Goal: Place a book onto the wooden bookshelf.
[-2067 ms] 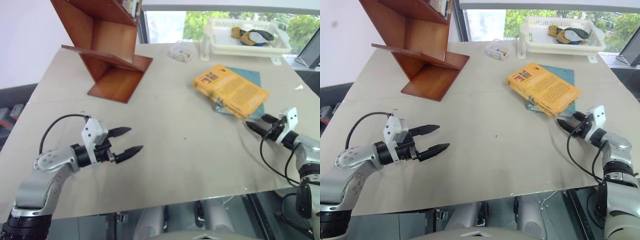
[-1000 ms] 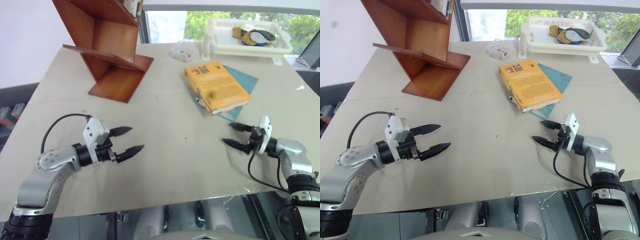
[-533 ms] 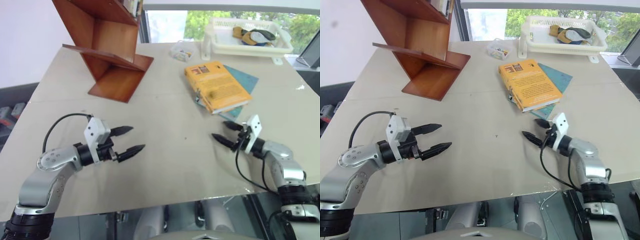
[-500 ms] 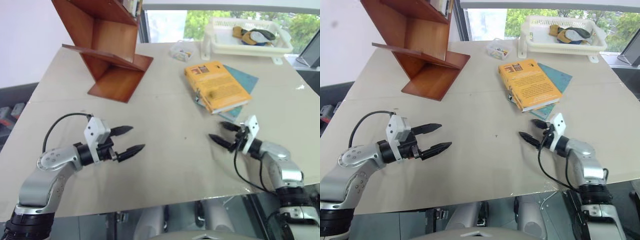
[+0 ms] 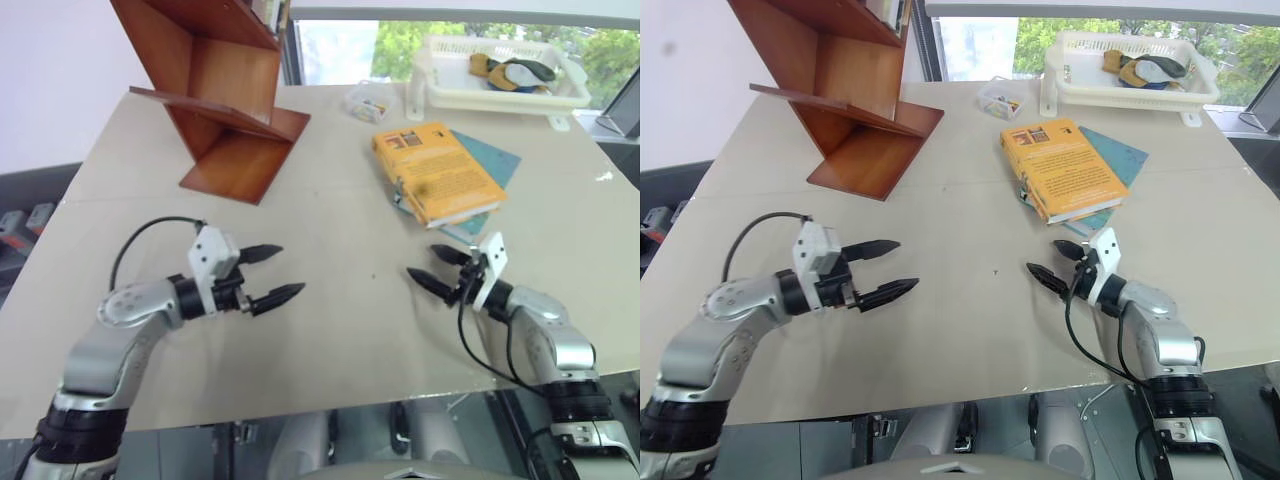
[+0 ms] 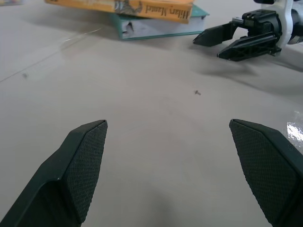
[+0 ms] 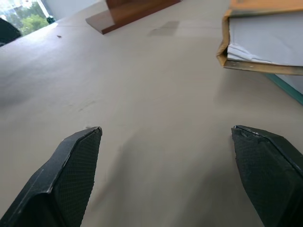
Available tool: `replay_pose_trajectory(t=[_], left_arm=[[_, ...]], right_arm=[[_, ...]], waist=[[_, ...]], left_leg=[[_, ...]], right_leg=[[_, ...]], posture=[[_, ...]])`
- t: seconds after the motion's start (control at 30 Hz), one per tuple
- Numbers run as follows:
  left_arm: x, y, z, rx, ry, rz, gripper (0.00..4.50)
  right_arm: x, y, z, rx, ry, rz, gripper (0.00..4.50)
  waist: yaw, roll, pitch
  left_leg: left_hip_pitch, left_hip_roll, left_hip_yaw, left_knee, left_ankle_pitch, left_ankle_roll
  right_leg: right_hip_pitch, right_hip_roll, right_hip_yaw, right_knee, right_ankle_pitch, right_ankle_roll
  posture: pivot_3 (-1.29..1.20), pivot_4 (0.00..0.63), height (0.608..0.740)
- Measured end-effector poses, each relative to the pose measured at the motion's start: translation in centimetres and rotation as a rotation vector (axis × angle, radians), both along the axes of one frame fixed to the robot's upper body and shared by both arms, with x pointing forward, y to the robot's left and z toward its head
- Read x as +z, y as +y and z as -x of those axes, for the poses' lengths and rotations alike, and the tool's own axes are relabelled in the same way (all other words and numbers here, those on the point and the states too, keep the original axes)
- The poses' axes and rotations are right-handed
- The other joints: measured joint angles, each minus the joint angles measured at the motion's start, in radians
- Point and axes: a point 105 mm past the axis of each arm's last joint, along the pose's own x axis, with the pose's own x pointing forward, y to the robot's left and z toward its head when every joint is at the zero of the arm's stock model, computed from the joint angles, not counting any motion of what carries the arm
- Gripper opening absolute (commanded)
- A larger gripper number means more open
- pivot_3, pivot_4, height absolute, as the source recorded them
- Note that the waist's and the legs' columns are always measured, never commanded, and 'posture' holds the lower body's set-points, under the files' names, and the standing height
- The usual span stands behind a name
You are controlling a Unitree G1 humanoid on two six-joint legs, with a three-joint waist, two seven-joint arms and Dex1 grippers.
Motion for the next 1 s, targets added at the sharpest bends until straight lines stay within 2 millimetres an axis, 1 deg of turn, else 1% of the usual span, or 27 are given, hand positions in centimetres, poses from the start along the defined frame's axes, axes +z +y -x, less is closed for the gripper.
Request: replay_pose_trajectory(t=[0.13, 0.2, 0.23, 0.33, 0.37, 0.4, 0.47, 0.5, 0.53, 0.57, 0.63, 0.73, 0.87, 1.0], left_arm=[[-0.2, -1.8, -2.0, -0.028, -0.021, 0.012, 4.42], [-0.3, -3.0, -3.7, -0.026, -0.028, 0.030, 4.42], [-0.3, -3.3, -4.2, -0.022, -0.035, 0.032, 4.42], [0.1, -5.4, -7.6, 0.015, -0.066, 0.073, 4.42], [0.2, -5.8, -8.2, 0.022, -0.075, 0.071, 4.42], [0.0, -6.7, -9.5, 0.034, -0.085, 0.072, 4.42], [-0.1, -7.5, -10.7, 0.043, -0.096, 0.070, 4.42], [-0.2, -8.4, -11.6, 0.049, -0.093, 0.075, 4.42], [-0.3, -9.6, -12.5, 0.045, -0.091, 0.072, 4.42], [-0.2, -10.4, -13.0, 0.043, -0.095, 0.069, 4.42], [0.1, -11.8, -13.6, 0.030, -0.103, 0.064, 4.42], [-0.1, -13.1, -14.3, 0.036, -0.103, 0.035, 4.42], [-1.2, -13.9, -14.4, 0.049, -0.084, -0.016, 4.42], [-2.3, -14.0, -14.6, 0.084, -0.069, -0.064, 4.42]], right_arm=[[1.1, -1.5, 1.0, 0.007, -0.023, -0.030, 4.50], [1.7, -2.9, 2.0, 0.004, -0.027, -0.043, 4.50], [1.9, -3.2, 2.3, 0.006, -0.032, -0.042, 4.50], [2.5, -5.5, 4.1, -0.003, -0.020, -0.043, 4.50], [2.9, -6.0, 4.4, -0.004, -0.024, -0.044, 4.50], [3.5, -6.7, 5.1, -0.006, -0.030, -0.048, 4.50], [4.4, -7.4, 5.8, -0.010, -0.044, -0.052, 4.50], [4.7, -8.0, 6.3, -0.019, -0.043, -0.052, 4.50], [4.8, -8.5, 6.9, -0.034, -0.044, -0.042, 4.50], [5.0, -8.6, 7.2, -0.038, -0.048, -0.035, 4.50], [5.2, -8.8, 7.6, -0.049, -0.053, -0.027, 4.50], [5.6, -8.8, 8.4, -0.064, -0.066, -0.021, 4.50], [6.9, -8.7, 9.3, -0.082, -0.109, -0.008, 4.50], [7.9, -8.9, 9.7, -0.119, -0.141, 0.006, 4.50]], waist=[[0.008, 0.000, 0.000], [0.012, 0.000, 0.000], [0.011, 0.000, 0.000], [0.018, -0.001, 0.000], [0.018, -0.001, 0.000], [0.018, -0.001, 0.000], [0.013, -0.002, 0.000], [0.015, -0.003, 0.000], [0.020, -0.004, 0.001], [0.020, -0.005, 0.001], [0.015, -0.005, 0.001], [0.009, -0.005, 0.001], [0.010, -0.006, 0.001], [0.010, -0.006, 0.001]], left_leg=[[0.000, 0.000, 0.000, 0.000, 0.000, 0.000], [0.000, -0.001, -0.001, 0.000, 0.000, 0.000], [0.000, -0.001, -0.001, 0.000, 0.000, 0.000], [0.000, -0.002, -0.001, 0.000, 0.000, 0.001], [0.000, -0.002, -0.001, 0.001, 0.000, 0.001], [0.001, -0.002, -0.001, 0.001, 0.000, 0.001], [0.000, -0.001, -0.001, 0.001, 0.000, 0.001], [0.000, -0.002, -0.001, 0.001, 0.000, 0.001], [0.000, -0.002, -0.002, 0.001, 0.000, 0.001], [0.000, -0.002, -0.002, 0.001, 0.000, 0.001], [0.000, -0.001, -0.001, 0.001, -0.001, 0.002], [-0.001, -0.001, -0.001, 0.001, -0.002, 0.003], [-0.002, -0.001, -0.001, 0.000, -0.002, 0.004], [-0.003, -0.001, -0.001, 0.001, -0.002, 0.004]], right_leg=[[0.000, 0.000, 0.000, 0.000, 0.001, 0.001], [0.001, 0.000, 0.000, 0.000, 0.001, 0.001], [0.001, 0.000, 0.000, -0.001, 0.001, 0.002], [0.001, 0.000, -0.001, -0.001, 0.001, 0.002], [0.002, 0.000, -0.001, -0.001, 0.001, 0.002], [0.003, 0.000, -0.001, -0.001, 0.001, 0.002], [0.003, 0.000, -0.001, -0.001, 0.001, 0.002], [0.003, 0.000, -0.001, -0.001, 0.001, 0.002], [0.003, 0.000, -0.002, -0.002, 0.001, 0.002], [0.003, 0.000, -0.002, -0.002, 0.001, 0.002], [0.003, 0.000, -0.001, -0.003, 0.001, 0.003], [0.002, 0.000, -0.001, -0.003, 0.001, 0.003], [0.002, 0.000, -0.002, -0.005, 0.001, 0.003], [0.002, -0.001, -0.003, -0.008, 0.002, 0.005]], posture=[[0.00, 0.150, 0.707], [0.00, 0.150, 0.707], [0.00, 0.150, 0.707], [0.00, 0.150, 0.707], [0.00, 0.150, 0.707], [0.00, 0.150, 0.707], [0.00, 0.150, 0.707], [0.00, 0.150, 0.707], [0.00, 0.150, 0.707], [0.00, 0.150, 0.707], [0.00, 0.150, 0.707], [0.00, 0.150, 0.707], [0.00, 0.150, 0.707], [0.00, 0.150, 0.707]])
